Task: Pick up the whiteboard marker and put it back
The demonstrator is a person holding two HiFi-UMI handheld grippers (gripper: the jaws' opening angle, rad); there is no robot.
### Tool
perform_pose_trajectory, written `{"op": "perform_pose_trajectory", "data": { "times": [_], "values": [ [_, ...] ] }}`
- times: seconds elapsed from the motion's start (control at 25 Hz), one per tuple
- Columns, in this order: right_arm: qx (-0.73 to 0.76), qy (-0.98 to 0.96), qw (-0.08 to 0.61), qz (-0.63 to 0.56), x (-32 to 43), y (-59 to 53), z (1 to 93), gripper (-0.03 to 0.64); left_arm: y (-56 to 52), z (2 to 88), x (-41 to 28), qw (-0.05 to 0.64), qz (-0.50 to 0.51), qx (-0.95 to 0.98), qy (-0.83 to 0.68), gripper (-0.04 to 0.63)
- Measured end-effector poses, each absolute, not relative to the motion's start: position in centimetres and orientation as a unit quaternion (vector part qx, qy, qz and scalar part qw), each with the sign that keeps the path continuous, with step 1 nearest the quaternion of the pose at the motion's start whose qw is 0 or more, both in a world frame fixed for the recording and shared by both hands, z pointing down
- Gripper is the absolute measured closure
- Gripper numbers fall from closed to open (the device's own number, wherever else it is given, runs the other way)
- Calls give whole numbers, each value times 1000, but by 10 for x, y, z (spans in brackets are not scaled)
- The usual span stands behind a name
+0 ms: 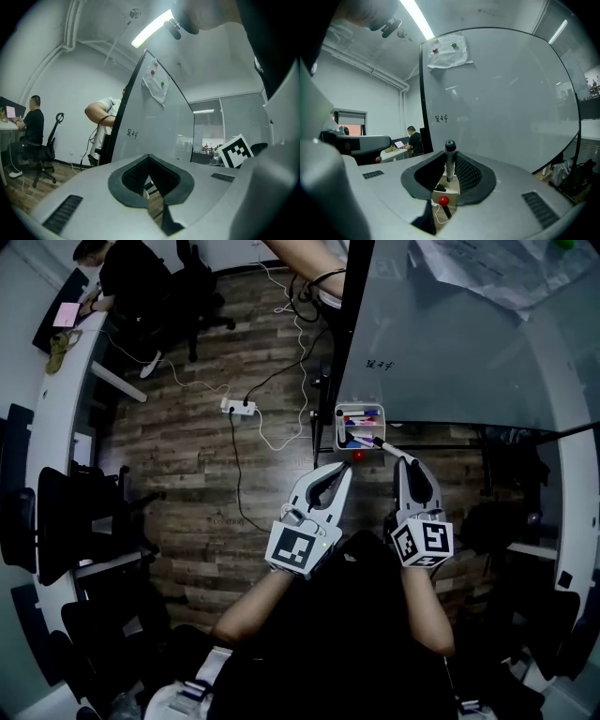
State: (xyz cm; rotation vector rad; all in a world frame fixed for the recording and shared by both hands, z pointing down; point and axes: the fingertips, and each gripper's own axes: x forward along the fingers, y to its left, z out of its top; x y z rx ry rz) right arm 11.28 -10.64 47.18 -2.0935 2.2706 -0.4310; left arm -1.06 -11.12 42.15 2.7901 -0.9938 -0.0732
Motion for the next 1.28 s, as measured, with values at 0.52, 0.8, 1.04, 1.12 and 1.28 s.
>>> {"op": "perform_pose_trajectory", "data": {
  "times": [0.52,0.8,1.04,1.12,1.28],
  "values": [
    [-666,727,-14,-168,119,-138,511,540,-150,439,4,109,-15,936,-334,588],
    [-653,733,-21,-187,115,-154,519,540,-171,444,13,120,-9,934,-335,588],
    [-649,734,-25,-197,117,-160,530,540,-175,447,14,120,-3,933,-339,588],
    [-648,735,-25,-200,118,-161,532,540,-175,447,13,119,-3,932,-343,588],
    [-645,736,-21,-203,118,-164,536,540,-175,447,12,120,-2,930,-348,588]
  ]
}}
